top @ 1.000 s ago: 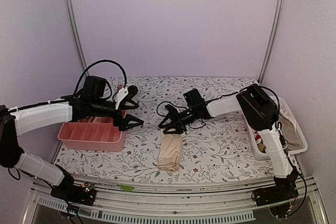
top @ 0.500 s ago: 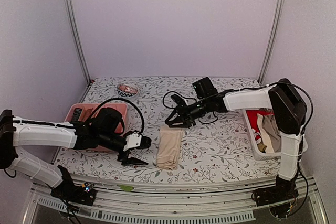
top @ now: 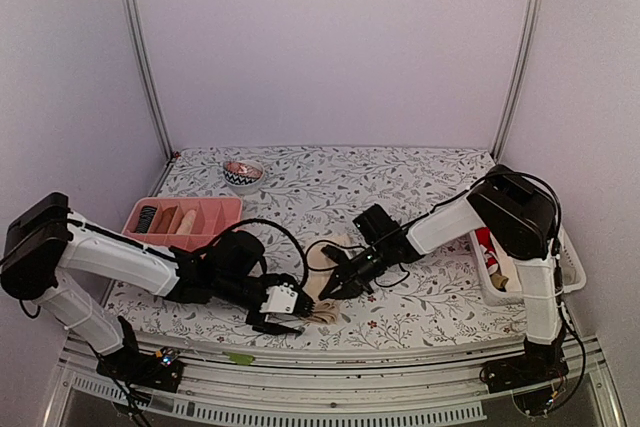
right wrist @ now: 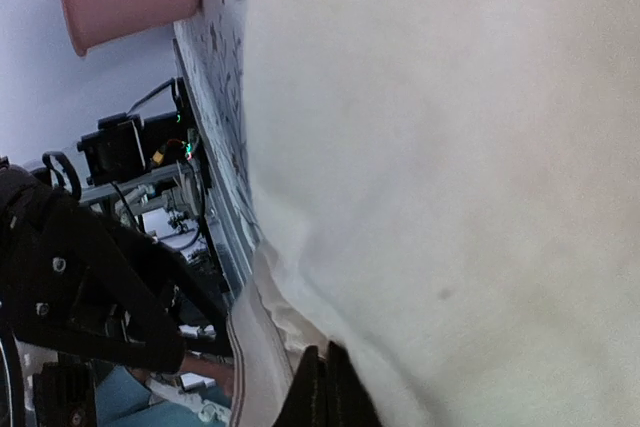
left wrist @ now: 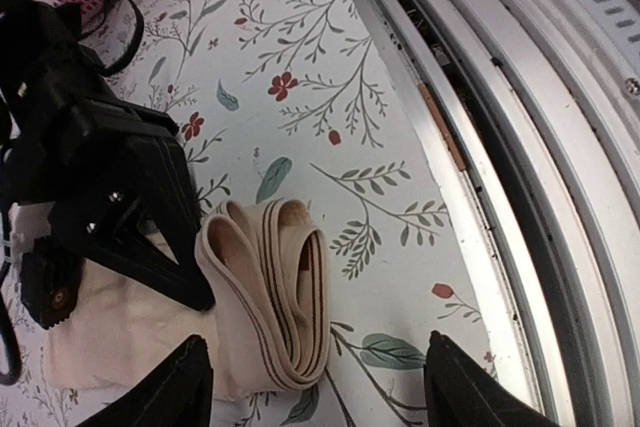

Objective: Roll the underwear
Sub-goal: Roll the underwear at the center of the board.

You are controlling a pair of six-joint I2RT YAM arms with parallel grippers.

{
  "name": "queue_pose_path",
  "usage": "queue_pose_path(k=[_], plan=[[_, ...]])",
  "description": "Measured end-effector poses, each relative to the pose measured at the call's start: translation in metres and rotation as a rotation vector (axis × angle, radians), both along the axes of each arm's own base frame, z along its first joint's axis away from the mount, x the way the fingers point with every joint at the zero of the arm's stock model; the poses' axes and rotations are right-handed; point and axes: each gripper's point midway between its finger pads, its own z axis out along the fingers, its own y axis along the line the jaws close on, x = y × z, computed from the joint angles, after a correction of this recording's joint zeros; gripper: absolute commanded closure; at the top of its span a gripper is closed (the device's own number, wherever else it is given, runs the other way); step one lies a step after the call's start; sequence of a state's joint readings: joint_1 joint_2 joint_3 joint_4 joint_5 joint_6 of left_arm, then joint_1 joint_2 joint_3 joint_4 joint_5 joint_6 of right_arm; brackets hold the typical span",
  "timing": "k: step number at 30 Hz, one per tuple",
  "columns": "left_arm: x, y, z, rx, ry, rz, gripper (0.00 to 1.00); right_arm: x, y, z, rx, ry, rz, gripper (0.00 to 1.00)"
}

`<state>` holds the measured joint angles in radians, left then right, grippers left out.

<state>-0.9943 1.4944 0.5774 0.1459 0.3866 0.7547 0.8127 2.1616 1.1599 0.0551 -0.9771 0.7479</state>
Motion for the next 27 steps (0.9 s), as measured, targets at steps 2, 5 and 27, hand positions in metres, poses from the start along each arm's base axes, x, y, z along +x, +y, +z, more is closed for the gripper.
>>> queue_pose_path(k=[2, 5, 27], plan=[[-0.001, -0.001, -0.011, 0.027, -0.007, -0.005, 0.30, 0.001, -0.001, -0.003, 0.009, 0.000, 0.004, 1.00], [0.006, 0.000, -0.028, 0.073, -0.028, 0.014, 0.32, 0.002, 0.000, -0.005, 0.019, -0.016, 0.008, 1.00], [0.028, -0.028, -0.031, 0.115, -0.142, -0.004, 1.00, 0.006, -0.010, -0.002, 0.021, -0.145, 0.021, 0.67]])
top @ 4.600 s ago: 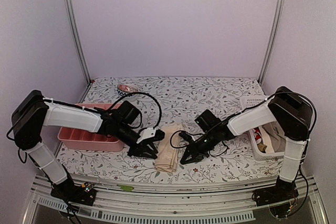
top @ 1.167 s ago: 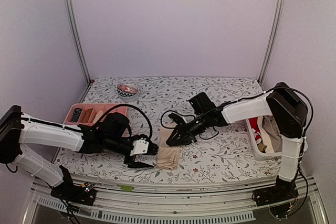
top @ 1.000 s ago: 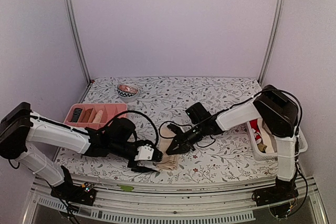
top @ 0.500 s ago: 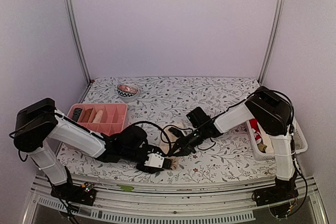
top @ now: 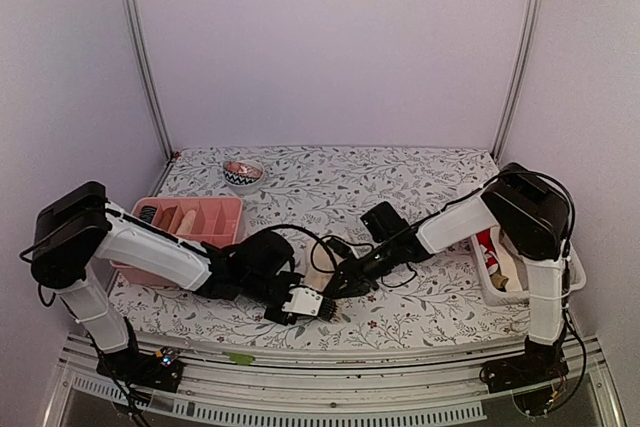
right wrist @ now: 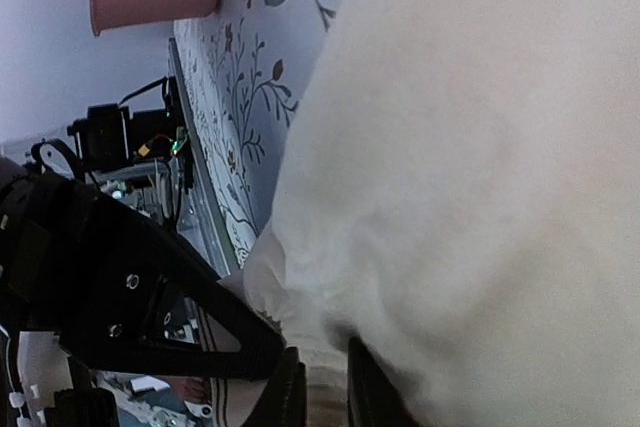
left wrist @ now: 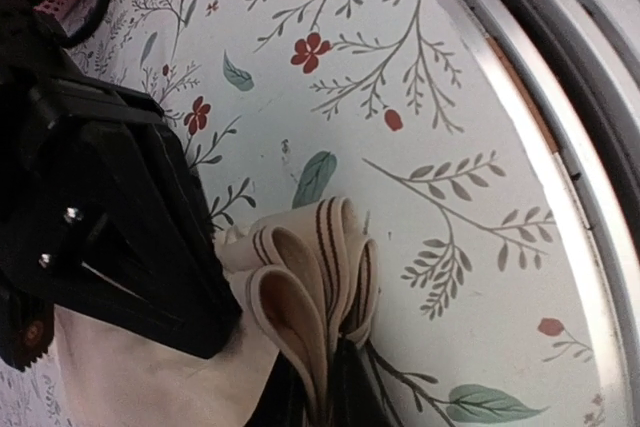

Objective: Roll the underwear
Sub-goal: Roll the underwear at the center of the board.

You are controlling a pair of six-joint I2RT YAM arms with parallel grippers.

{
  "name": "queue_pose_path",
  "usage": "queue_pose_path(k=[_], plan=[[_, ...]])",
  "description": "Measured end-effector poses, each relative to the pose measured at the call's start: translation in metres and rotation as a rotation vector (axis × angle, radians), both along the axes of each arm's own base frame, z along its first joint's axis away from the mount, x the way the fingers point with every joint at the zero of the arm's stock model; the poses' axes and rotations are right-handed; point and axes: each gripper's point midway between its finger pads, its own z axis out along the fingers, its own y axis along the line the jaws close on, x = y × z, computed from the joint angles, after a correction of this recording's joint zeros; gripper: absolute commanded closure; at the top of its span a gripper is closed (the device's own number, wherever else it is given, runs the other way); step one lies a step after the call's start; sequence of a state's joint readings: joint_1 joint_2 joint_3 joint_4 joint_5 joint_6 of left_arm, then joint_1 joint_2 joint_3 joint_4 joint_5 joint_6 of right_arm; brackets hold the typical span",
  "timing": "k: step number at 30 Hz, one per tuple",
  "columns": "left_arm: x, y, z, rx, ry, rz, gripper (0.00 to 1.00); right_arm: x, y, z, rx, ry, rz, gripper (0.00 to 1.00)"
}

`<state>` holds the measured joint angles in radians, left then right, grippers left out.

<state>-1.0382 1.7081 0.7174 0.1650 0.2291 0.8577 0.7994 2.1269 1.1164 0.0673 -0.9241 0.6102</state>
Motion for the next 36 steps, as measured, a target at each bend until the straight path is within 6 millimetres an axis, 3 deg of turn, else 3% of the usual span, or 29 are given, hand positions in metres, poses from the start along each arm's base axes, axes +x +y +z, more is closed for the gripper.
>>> queue_pose_path(k=[3, 9, 11, 15, 19, 22, 30, 34, 36], plan=[[-0.008, 0.005, 0.003, 0.031, 0.111, -0.015, 1.00, 0.006, -0.013, 0.014, -0.010, -0.088, -0.047, 0.51], [-0.011, 0.012, 0.012, 0.097, 0.382, -0.029, 1.00, 0.024, -0.049, 0.055, -0.015, -0.348, -0.163, 0.47], [-0.005, 0.009, 0.012, 0.112, 0.477, -0.026, 1.00, 0.018, -0.061, 0.057, -0.026, -0.410, -0.171, 0.46], [-0.002, 0.013, 0.005, 0.159, 0.678, -0.021, 1.00, -0.017, -0.072, 0.051, -0.066, -0.536, -0.108, 0.40], [-0.006, 0.014, -0.004, 0.200, 0.871, -0.031, 1.00, -0.054, -0.056, 0.057, -0.044, -0.679, 0.012, 0.32], [-0.006, 0.016, -0.005, 0.211, 0.981, -0.024, 1.00, -0.067, -0.045, 0.058, -0.043, -0.769, 0.074, 0.30], [-0.011, 0.024, -0.005, 0.234, 1.149, 0.000, 1.00, -0.069, 0.011, 0.052, -0.057, -1.030, 0.237, 0.16], [-0.014, 0.025, -0.005, 0.247, 1.179, 0.005, 1.00, -0.071, 0.025, 0.043, -0.071, -1.110, 0.303, 0.15], [-0.014, 0.026, -0.005, 0.251, 1.188, 0.008, 1.00, -0.070, 0.027, 0.035, -0.087, -1.135, 0.329, 0.20]])
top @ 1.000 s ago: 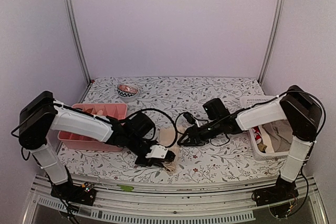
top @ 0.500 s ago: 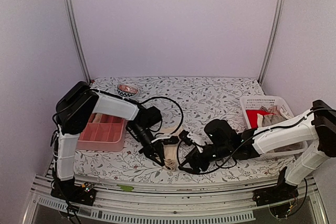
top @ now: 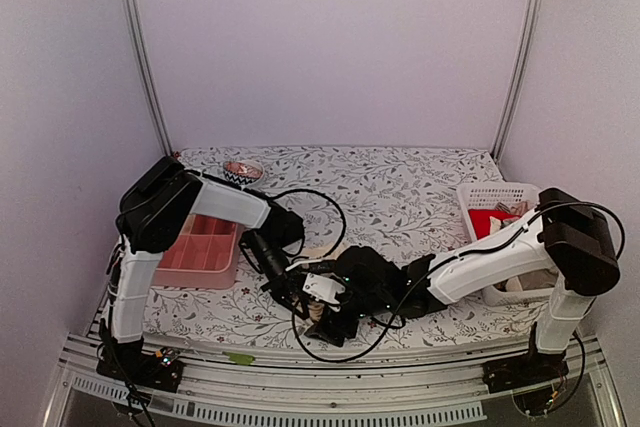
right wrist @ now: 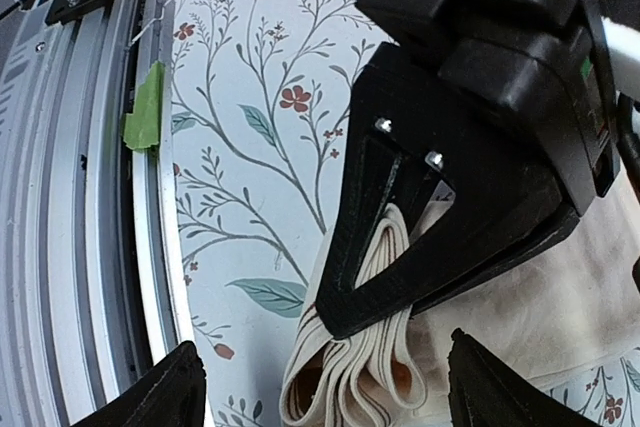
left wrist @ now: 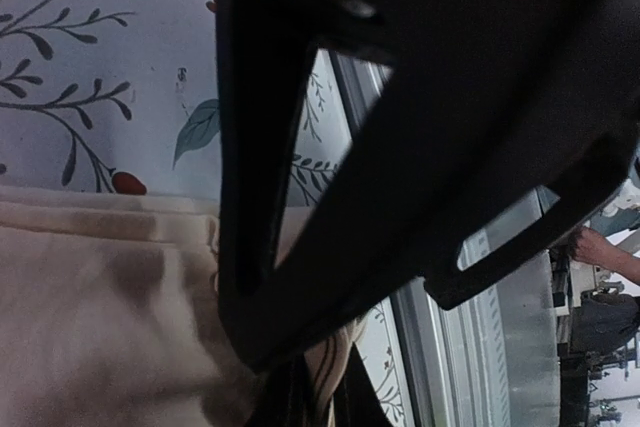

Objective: Roll the underwear
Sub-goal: Roll the underwear at the center of the board.

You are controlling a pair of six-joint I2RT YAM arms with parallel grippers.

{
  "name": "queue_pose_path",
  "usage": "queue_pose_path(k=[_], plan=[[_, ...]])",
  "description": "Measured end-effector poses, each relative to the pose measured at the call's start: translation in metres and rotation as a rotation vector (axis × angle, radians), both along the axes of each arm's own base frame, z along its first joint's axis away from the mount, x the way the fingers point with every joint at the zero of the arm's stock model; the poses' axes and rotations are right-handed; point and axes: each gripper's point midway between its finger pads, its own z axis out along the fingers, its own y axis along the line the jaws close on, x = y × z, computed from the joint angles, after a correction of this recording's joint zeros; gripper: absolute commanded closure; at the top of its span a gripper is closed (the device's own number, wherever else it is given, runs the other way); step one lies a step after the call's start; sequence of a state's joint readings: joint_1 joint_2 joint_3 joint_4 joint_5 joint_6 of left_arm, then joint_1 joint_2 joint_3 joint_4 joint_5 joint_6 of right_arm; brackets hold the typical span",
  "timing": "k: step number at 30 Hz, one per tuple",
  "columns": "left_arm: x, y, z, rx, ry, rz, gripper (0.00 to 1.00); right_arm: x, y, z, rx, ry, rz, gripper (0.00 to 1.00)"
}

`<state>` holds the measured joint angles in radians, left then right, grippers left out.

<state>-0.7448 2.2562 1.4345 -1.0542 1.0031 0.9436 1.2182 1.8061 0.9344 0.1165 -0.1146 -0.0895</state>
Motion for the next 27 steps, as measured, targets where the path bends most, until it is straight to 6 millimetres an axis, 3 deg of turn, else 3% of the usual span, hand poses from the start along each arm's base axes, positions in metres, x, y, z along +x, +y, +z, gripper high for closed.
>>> queue_pose_path(k=[8, 10, 12, 13, 21, 24, 27], plan=[[-0.001, 0.001, 0.000, 0.005, 0.013, 0.003, 1.00, -0.002, 0.004, -0.027, -0.076, -0.071, 0.062, 0.55], [-0.001, 0.002, 0.000, 0.009, 0.018, 0.004, 1.00, -0.003, 0.003, -0.032, -0.097, -0.087, 0.067, 0.71], [-0.002, 0.003, 0.000, 0.015, 0.024, 0.006, 1.00, -0.001, 0.003, -0.033, -0.104, -0.102, 0.066, 0.95], [-0.002, 0.003, 0.000, 0.017, 0.027, 0.007, 1.00, 0.001, 0.003, -0.032, -0.104, -0.106, 0.057, 1.00], [0.008, 0.007, 0.007, 0.023, -0.006, 0.042, 0.57, -0.003, 0.006, -0.028, -0.077, -0.021, 0.068, 1.00], [0.036, 0.012, 0.026, -0.013, -0.111, 0.122, 0.53, -0.009, 0.004, -0.028, -0.053, 0.106, 0.072, 1.00], [0.077, 0.026, 0.066, -0.095, -0.276, 0.249, 0.51, -0.011, 0.001, -0.027, -0.039, 0.242, 0.054, 1.00]])
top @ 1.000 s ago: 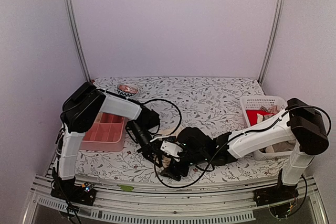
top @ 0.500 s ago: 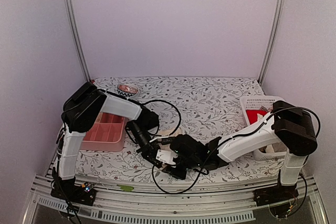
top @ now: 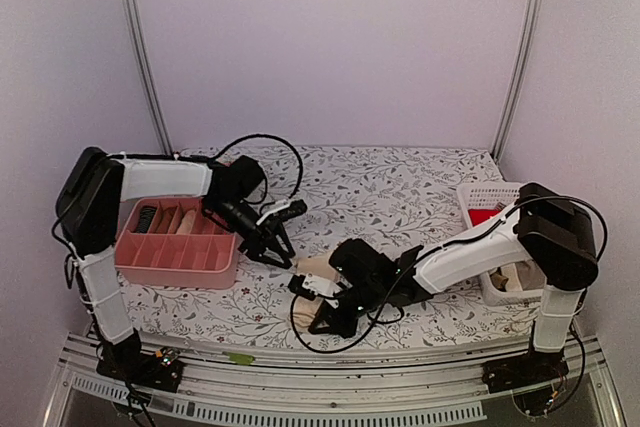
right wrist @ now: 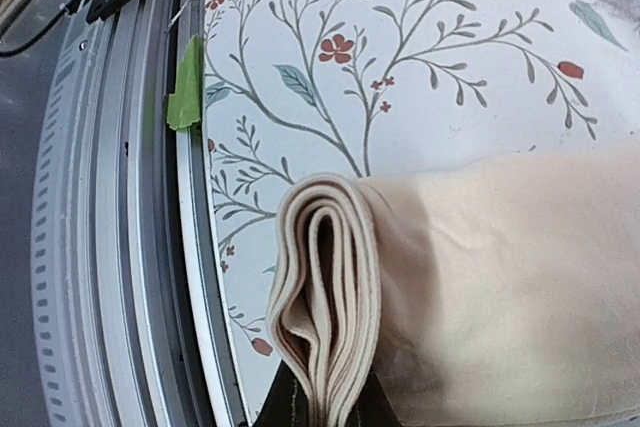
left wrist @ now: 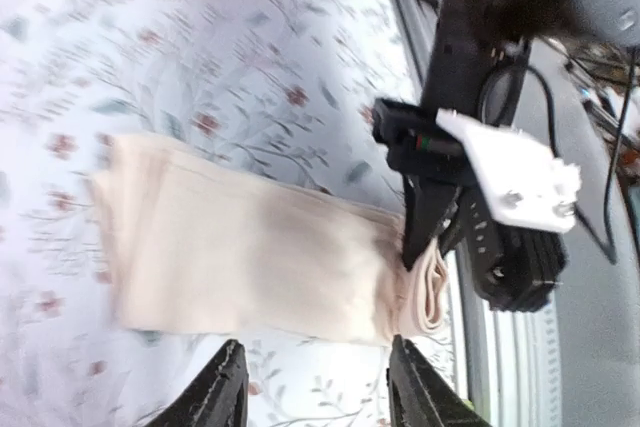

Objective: Roll the underwear
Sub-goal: Roll the underwear at the center of the board.

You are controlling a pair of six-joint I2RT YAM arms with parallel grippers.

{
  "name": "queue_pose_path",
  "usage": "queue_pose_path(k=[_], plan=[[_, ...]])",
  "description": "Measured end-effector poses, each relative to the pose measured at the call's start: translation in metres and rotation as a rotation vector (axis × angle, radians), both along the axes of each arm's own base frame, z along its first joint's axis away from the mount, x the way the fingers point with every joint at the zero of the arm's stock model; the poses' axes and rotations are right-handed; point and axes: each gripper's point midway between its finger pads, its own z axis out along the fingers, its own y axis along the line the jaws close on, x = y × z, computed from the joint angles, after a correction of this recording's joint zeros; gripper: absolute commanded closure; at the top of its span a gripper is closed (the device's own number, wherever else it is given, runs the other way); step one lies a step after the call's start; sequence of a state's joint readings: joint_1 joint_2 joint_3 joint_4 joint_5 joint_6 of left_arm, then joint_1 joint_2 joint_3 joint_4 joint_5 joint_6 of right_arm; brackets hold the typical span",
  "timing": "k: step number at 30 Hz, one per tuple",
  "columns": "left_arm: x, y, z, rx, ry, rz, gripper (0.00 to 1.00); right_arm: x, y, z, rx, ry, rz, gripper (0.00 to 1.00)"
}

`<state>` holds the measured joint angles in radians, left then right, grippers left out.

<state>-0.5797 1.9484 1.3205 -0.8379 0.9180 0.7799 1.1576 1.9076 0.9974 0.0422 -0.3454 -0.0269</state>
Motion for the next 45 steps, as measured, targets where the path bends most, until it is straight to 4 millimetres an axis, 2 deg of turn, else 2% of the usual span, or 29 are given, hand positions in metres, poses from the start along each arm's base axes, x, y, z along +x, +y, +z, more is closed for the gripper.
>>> queue_pose_path(k=[2, 5, 8, 10, 13, 17, 20, 23, 30, 34, 38, 40, 41, 42, 45], plan=[[0.027, 0.013, 0.031, -0.065, -0.136, 0.094, 0.51, 0.003, 0.000, 0.000, 0.006, 0.102, -0.020, 1.00], [0.046, 0.037, 0.065, -0.132, -0.319, 0.208, 0.51, 0.012, 0.000, 0.000, 0.019, 0.247, -0.051, 1.00], [0.038, 0.054, 0.080, -0.174, -0.467, 0.256, 0.50, 0.025, 0.002, -0.002, 0.033, 0.426, -0.082, 1.00], [0.026, 0.057, 0.078, -0.188, -0.528, 0.255, 0.50, 0.028, 0.005, -0.004, 0.037, 0.542, -0.083, 1.00], [0.001, 0.055, 0.065, -0.179, -0.629, 0.218, 0.51, 0.034, 0.002, -0.006, 0.044, 0.671, -0.095, 1.00], [-0.052, 0.040, 0.040, -0.196, -0.756, 0.057, 0.50, 0.034, -0.002, -0.006, 0.051, 0.825, -0.094, 1.00], [-0.084, 0.032, 0.018, -0.199, -0.815, -0.067, 0.50, 0.036, -0.002, -0.005, 0.052, 0.907, -0.095, 1.00], [-0.097, 0.022, 0.000, -0.179, -0.870, -0.147, 0.49, 0.039, 0.000, -0.002, 0.050, 0.977, -0.100, 1.00], [-0.096, -0.002, -0.038, -0.107, -0.949, -0.229, 0.49, 0.039, 0.002, 0.000, 0.030, 1.077, -0.103, 1.00], [-0.082, -0.010, -0.055, -0.049, -0.992, -0.223, 0.49, 0.039, 0.003, 0.001, 0.031, 1.087, -0.097, 1.00], [-0.071, -0.014, -0.063, -0.015, -1.042, -0.208, 0.51, 0.040, 0.003, 0.002, 0.028, 1.101, -0.096, 1.00], [-0.065, -0.016, -0.063, -0.007, -1.066, -0.197, 0.57, 0.040, 0.003, 0.002, 0.026, 1.106, -0.097, 1.00], [-0.062, -0.017, -0.063, 0.000, -1.078, -0.192, 0.63, 0.040, 0.003, 0.002, 0.025, 1.110, -0.096, 1.00], [-0.060, -0.019, -0.063, 0.005, -1.084, -0.187, 0.76, 0.040, 0.003, 0.002, 0.025, 1.112, -0.096, 1.00], [-0.055, -0.020, -0.065, 0.030, -1.091, -0.179, 0.94, 0.040, 0.003, 0.002, 0.023, 1.114, -0.097, 0.97]])
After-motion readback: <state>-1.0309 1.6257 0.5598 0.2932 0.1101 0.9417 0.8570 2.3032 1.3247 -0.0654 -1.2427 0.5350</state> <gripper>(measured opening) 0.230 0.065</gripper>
